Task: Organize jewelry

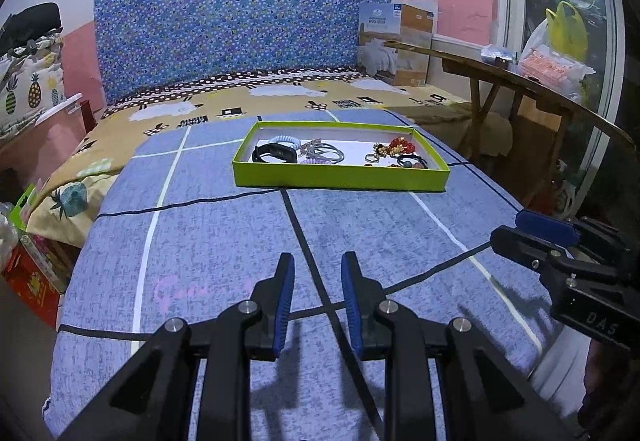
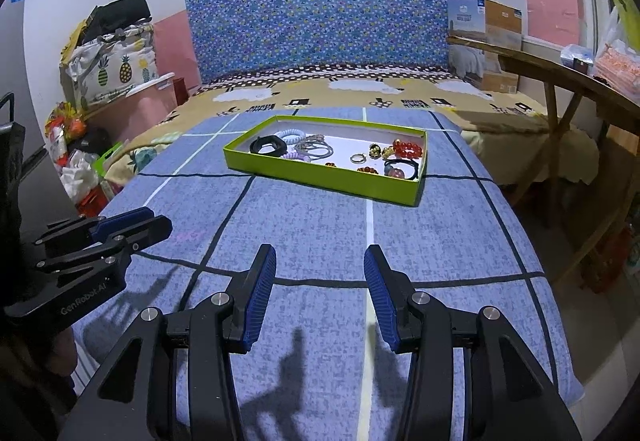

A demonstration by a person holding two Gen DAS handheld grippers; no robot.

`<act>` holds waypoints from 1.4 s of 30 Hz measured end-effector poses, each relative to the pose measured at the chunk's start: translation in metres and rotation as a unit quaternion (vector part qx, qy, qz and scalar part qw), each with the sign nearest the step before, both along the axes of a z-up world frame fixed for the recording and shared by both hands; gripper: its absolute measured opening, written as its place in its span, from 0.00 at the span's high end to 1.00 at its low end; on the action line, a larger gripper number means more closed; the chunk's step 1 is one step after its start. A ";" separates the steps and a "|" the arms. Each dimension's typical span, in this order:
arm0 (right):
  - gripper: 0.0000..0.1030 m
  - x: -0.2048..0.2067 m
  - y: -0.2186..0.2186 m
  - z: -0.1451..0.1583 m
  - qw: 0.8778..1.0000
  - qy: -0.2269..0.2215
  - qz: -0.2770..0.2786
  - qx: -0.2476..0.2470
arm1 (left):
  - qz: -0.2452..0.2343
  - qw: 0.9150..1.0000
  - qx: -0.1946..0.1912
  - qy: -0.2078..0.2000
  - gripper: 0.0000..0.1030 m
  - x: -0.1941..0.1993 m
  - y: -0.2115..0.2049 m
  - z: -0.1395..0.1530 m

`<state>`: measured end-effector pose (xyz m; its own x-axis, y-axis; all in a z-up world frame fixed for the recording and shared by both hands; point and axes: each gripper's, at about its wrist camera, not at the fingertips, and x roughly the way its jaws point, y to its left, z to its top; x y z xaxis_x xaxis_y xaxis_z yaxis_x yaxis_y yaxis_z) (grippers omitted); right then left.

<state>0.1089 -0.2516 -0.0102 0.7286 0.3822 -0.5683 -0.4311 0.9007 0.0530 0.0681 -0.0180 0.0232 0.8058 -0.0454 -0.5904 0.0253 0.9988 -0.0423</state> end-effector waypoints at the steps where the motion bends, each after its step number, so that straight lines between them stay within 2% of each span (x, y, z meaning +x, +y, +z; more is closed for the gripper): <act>1: 0.55 0.000 0.000 0.000 1.000 0.000 0.000 0.000 | 0.000 1.000 0.000 0.000 0.76 0.000 0.000 0.000; 42: 0.55 0.001 0.004 0.001 1.000 0.007 0.001 -0.003 | 0.003 1.000 0.001 0.002 0.76 -0.001 0.000 0.000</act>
